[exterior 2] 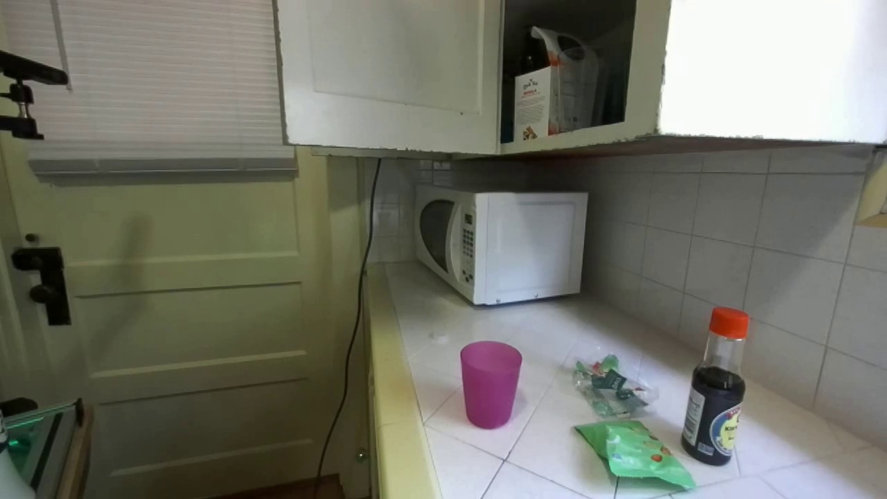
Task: Open up the drawer and place an object in there and it was not done smoothly
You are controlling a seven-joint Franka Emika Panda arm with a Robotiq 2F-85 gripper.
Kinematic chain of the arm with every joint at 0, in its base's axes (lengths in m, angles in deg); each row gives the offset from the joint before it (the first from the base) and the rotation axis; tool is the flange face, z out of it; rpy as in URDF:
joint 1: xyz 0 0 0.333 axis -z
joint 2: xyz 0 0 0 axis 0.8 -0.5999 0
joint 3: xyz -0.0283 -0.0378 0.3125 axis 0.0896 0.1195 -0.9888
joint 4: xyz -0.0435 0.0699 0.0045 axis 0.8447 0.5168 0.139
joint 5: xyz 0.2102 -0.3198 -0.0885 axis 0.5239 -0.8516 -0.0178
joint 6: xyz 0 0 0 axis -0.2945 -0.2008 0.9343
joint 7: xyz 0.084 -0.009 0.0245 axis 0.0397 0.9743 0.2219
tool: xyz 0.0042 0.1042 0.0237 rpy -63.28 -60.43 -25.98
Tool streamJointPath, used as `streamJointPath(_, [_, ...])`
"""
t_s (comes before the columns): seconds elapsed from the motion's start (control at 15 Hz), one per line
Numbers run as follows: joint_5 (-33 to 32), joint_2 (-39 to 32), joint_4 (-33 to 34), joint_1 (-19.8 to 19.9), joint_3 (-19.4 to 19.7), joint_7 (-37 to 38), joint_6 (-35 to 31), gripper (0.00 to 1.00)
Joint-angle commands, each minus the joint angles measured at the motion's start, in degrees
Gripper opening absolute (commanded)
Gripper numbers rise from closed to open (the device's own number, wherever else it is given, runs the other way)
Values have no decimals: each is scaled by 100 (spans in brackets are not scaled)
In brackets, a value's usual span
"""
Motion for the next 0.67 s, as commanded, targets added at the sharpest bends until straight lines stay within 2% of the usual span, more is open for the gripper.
streamJointPath(0.0, [285,-197,383,302,-462,454,711,100])
streamJointPath(0.2, [700,-339,648,297,-872,780,1003,100])
streamJointPath(0.27, [814,-355,706,347,-1114,835,859,100])
streamJointPath(0.33, [724,-341,788,509,-1407,756,493,100])
streamJointPath(0.4, [534,-253,745,760,-1761,659,-197,100])
streamJointPath(0.6, [374,-149,639,1024,-2019,552,-1177,100])
